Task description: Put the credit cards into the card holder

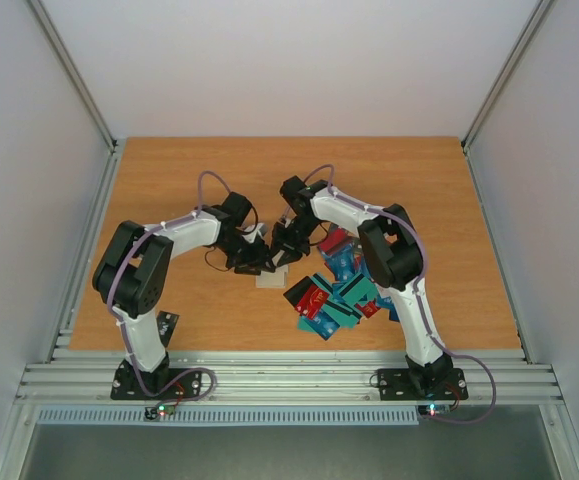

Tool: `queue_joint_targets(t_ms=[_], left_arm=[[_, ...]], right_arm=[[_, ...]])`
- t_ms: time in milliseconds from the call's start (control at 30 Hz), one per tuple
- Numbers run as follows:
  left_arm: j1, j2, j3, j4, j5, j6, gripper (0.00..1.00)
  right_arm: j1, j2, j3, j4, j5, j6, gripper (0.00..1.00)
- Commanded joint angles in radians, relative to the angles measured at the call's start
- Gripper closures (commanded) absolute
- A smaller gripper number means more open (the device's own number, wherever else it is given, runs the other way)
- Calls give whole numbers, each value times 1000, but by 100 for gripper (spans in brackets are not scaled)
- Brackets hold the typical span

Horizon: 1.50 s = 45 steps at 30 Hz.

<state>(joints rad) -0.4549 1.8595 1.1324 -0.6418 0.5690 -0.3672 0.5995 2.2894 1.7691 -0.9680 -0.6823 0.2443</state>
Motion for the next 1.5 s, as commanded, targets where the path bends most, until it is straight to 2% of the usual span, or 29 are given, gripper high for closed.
queue_joint_targets(t_ms=[0, 167, 300, 633, 1233, 1467], left_arm=[[-11, 55, -23, 161, -58, -59, 51], [-11, 75, -58, 219, -76, -155, 55], [-13, 98, -29, 153, -163, -192, 61], [-27, 167, 27, 91, -215, -269, 59], [-30, 220, 24, 109, -182, -245, 64], [-30, 224, 26, 108, -177, -240, 64]], right_arm=[[22, 26, -44, 45, 83, 13, 66], [21, 18, -58, 57, 78, 26, 66], [20, 18, -73, 70, 70, 31, 66], [21, -4, -100, 108, 46, 54, 66], [16, -150, -97, 120, 55, 38, 66], [8, -206, -118, 105, 78, 16, 75]])
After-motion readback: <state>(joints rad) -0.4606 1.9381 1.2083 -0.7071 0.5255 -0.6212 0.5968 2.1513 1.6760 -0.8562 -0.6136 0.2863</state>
